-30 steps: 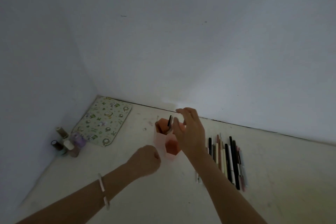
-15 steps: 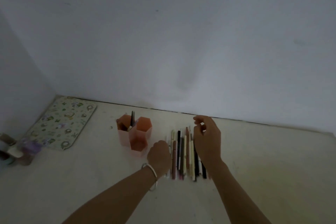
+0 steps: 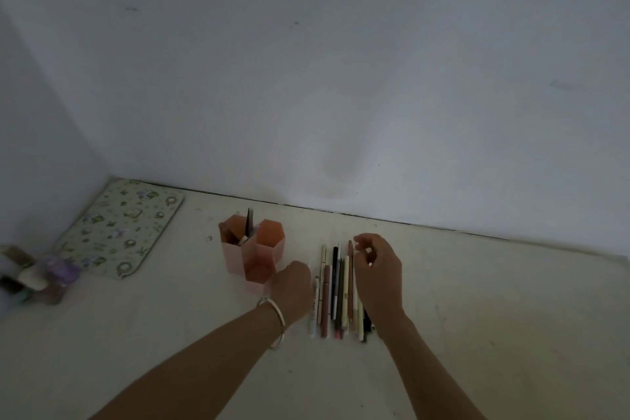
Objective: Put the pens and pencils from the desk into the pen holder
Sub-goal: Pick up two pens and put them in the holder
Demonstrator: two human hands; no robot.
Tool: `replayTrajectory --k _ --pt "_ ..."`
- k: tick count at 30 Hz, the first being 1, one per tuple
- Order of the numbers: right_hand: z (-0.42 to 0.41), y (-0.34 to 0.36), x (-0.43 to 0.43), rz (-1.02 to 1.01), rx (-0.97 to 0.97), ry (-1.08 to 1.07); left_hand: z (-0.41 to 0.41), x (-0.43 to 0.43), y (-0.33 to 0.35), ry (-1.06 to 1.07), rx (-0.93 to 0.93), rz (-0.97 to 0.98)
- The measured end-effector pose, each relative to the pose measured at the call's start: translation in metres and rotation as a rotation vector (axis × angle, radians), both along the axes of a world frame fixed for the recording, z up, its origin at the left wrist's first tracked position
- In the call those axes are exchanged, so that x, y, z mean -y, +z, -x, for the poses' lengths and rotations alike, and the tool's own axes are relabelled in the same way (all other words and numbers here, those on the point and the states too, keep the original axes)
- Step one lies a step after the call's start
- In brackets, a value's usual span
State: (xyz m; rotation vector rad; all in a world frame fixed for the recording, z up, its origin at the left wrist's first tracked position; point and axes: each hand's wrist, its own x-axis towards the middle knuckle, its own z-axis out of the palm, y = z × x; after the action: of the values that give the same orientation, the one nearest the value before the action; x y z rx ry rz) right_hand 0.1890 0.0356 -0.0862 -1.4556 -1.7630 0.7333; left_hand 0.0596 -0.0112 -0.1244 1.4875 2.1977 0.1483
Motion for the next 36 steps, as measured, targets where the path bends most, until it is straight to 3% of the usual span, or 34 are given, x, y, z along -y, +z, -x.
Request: replayTrajectory --k 4,10,16,20,24,28,33,36 --pt "0.014 -0.006 0.000 0.059 0.033 -0.017 0.012 0.001 0.047 -0.027 0.174 -0.181" --pt "0.050 -0.035 0.010 0.292 0.516 0.226 0.071 0.011 0.147 0.181 0.383 -0.595" --pt "0.073 -0.051 0.023 0.193 0.744 0.221 0.118 0.038 0.161 0.349 0.502 -0.671" --pt "0.083 -0.026 0.016 0.212 0.526 0.196 0.145 0.048 0.157 0.436 0.541 -0.769" --pt "0.092 0.044 -0.009 -0.132 0.121 0.053 0.162 0.049 0.145 0.456 0.473 -0.860" --pt "0.101 0.097 -0.004 -0.406 -0.296 0.046 0.156 0.040 0.117 0.401 0.334 -0.814" --pt "0.114 0.089 0.015 -0.442 -0.326 0.149 0.149 0.035 0.073 0.330 0.174 -0.671" --pt "0.117 0.072 0.022 -0.383 -0.325 0.199 0.153 0.037 0.063 0.377 0.211 -0.631"
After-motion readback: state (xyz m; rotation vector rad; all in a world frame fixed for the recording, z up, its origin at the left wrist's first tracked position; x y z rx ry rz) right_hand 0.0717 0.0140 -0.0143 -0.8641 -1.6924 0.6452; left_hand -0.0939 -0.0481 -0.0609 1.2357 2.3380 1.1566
